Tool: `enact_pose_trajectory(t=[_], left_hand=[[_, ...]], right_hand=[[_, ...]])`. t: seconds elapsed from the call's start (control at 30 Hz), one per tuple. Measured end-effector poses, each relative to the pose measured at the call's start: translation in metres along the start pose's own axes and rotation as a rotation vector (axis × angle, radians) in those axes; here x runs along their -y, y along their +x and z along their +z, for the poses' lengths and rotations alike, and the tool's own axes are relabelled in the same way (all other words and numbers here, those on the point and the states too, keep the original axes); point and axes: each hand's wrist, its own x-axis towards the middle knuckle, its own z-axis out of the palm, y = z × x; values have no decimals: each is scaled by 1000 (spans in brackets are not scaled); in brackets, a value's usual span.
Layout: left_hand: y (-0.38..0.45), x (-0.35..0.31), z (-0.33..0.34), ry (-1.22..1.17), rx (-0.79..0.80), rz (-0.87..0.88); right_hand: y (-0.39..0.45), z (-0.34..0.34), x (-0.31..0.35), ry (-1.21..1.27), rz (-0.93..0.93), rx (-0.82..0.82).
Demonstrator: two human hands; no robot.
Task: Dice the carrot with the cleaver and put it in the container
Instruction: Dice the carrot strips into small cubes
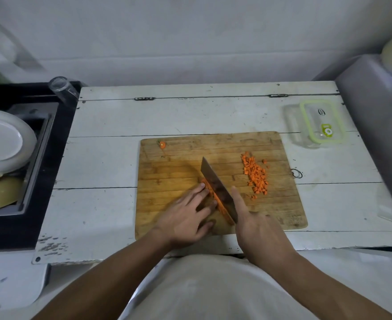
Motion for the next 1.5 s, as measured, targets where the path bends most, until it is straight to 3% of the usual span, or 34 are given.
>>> enact_pose_trajectory(t=[0.43, 1.0, 1.5], left_hand=[[-1, 4, 10, 12, -133, 78], [0, 0, -1, 66, -131, 81], [-2, 4, 3, 63, -171, 96]], right_hand=[[16, -24, 17, -70, -22, -3], [8, 15, 9, -66, 78, 29], [6, 23, 14, -6, 40, 42]])
